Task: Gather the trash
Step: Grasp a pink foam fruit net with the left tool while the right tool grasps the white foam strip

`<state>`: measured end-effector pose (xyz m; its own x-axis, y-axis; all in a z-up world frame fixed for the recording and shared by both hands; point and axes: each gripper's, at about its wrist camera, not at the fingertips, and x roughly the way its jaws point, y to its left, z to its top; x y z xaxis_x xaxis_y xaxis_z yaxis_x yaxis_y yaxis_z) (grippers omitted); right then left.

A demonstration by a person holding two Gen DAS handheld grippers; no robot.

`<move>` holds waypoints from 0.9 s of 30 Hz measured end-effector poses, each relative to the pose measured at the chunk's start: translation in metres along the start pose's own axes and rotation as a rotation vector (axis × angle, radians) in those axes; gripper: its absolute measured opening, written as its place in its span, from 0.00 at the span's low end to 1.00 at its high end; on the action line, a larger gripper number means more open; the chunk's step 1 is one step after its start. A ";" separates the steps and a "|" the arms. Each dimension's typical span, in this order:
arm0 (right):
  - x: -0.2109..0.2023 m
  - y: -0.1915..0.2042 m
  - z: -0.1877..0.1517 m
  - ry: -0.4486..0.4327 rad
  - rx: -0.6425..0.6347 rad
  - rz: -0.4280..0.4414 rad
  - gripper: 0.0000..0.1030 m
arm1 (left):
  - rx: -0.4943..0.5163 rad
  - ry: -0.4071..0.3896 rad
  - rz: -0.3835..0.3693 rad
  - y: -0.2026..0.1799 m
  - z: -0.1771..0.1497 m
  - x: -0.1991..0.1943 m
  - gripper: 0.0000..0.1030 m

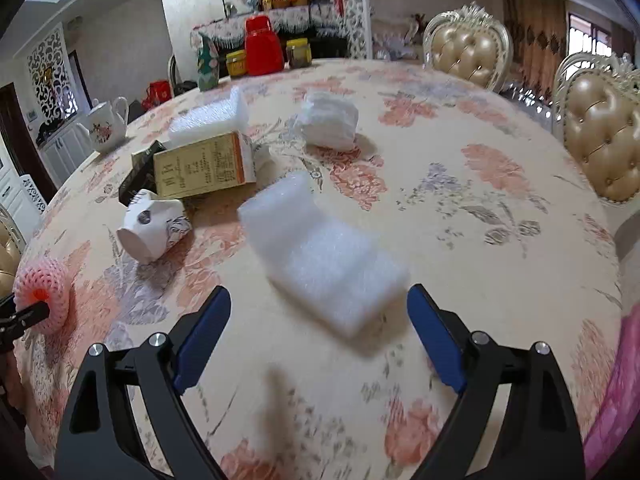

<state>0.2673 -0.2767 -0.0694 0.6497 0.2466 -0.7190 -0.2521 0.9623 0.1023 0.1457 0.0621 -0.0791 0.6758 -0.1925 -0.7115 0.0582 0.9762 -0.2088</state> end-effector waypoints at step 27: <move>0.041 -0.011 0.028 0.087 -0.096 0.059 0.92 | 0.067 -0.077 0.009 -0.032 0.022 -0.004 0.50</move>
<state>0.3165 -0.2739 -0.0805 0.5684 0.2874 -0.7709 -0.3580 0.9300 0.0827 0.1568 0.0337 -0.0547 0.7311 -0.1779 -0.6587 0.0992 0.9829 -0.1553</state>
